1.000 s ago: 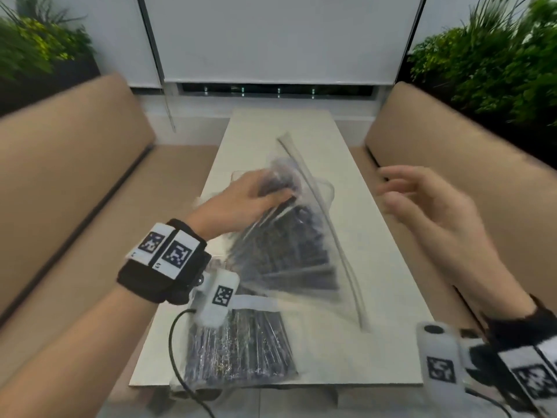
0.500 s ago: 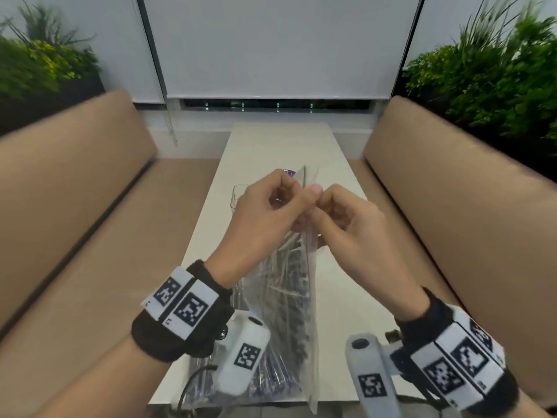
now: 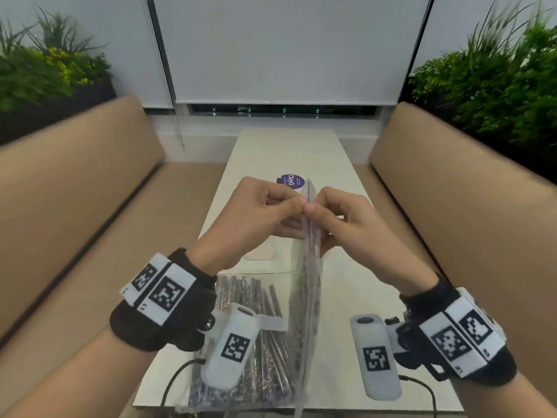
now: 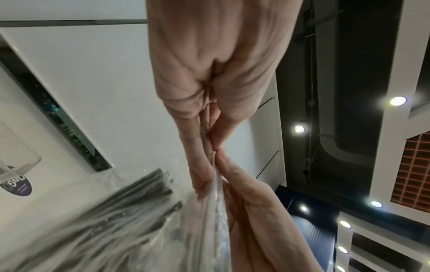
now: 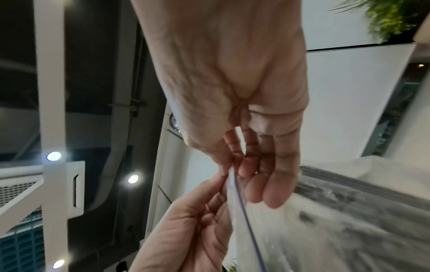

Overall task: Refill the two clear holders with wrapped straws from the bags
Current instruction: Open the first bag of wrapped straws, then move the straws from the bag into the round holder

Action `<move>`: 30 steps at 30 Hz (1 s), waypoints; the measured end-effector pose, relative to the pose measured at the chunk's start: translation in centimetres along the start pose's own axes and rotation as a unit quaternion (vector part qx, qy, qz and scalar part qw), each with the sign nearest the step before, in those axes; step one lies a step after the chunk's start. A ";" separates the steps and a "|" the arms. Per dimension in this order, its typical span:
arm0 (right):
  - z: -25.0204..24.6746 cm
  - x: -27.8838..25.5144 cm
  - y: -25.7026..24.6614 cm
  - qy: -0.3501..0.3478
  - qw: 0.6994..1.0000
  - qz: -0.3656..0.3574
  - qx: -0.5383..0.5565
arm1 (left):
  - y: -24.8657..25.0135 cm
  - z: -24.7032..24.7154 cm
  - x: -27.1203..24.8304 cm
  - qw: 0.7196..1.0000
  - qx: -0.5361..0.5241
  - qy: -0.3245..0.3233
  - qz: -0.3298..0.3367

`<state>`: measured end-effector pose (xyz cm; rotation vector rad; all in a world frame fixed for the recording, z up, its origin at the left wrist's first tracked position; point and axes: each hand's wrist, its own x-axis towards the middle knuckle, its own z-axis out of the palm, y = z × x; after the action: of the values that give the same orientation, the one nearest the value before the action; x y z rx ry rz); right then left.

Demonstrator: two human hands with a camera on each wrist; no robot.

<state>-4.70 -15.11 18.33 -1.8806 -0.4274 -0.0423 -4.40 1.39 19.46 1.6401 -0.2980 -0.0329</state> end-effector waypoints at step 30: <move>-6.1 -1.7 2.8 0.068 0.945 0.163 -0.275 | -5.5 -5.1 -1.6 0.816 0.570 -0.092 0.034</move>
<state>-4.31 -21.97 17.47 -2.4603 0.0057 -0.0734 -3.97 7.01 14.33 2.8352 -0.5930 0.0551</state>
